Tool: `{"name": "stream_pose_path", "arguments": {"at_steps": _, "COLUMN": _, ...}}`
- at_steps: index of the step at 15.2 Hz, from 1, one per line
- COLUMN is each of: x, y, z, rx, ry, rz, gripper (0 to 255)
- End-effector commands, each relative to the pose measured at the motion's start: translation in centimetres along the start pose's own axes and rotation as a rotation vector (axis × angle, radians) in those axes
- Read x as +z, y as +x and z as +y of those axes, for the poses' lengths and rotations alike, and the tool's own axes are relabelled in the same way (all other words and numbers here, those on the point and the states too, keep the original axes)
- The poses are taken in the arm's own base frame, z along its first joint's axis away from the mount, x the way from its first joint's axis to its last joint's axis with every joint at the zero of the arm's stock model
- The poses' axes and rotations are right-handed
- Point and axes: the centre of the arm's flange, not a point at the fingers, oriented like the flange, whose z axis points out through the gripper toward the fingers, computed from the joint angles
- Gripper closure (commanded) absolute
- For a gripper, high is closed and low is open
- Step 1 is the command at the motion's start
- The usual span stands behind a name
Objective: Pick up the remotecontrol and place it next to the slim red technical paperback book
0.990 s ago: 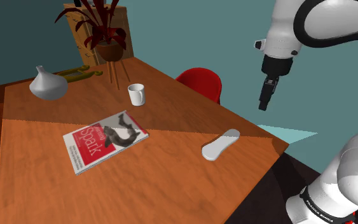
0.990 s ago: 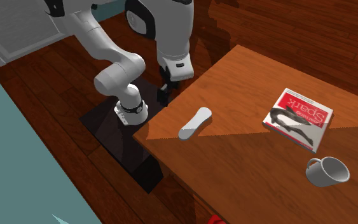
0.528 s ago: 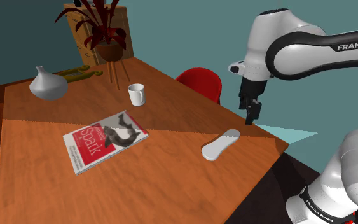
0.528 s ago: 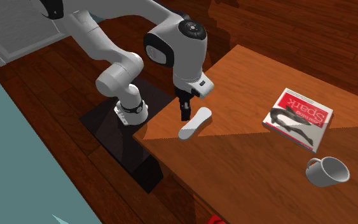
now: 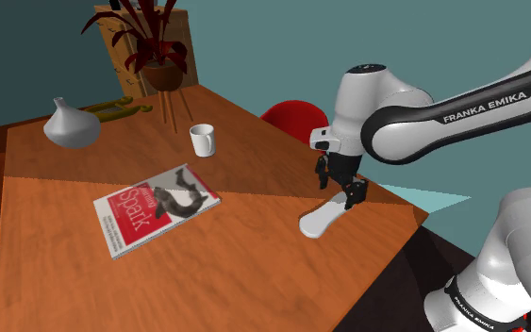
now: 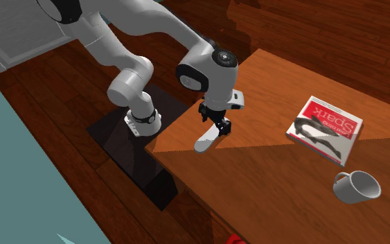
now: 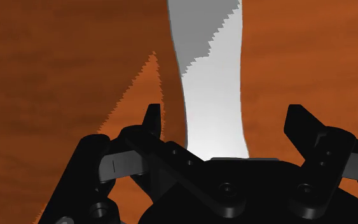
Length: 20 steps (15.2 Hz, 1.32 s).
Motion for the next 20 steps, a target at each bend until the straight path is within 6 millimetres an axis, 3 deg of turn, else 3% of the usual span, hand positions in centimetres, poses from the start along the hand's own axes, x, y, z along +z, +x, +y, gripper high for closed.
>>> {"name": "stream_pose_path", "arguments": {"at_steps": 1, "x": 1.4, "y": 0.6, "z": 0.2, "rx": -0.091, "ry": -0.003, "rz": 0.005, "gripper": 0}}
{"name": "stream_pose_path", "arguments": {"at_steps": 8, "x": 5.4, "y": 0.6, "z": 0.2, "rx": -0.091, "ry": -0.003, "rz": 0.005, "gripper": 0}}
{"name": "stream_pose_path", "arguments": {"at_steps": 16, "x": 5.4, "y": 0.6, "z": 0.2, "rx": -0.091, "ry": -0.003, "rz": 0.005, "gripper": 0}}
{"name": "stream_pose_path", "arguments": {"at_steps": 17, "x": 5.4, "y": 0.6, "z": 0.2, "rx": -0.091, "ry": -0.003, "rz": 0.005, "gripper": 255}}
{"name": "stream_pose_path", "arguments": {"at_steps": 20, "x": 5.4, "y": 0.6, "z": 0.2, "rx": -0.091, "ry": -0.003, "rz": 0.005, "gripper": 255}}
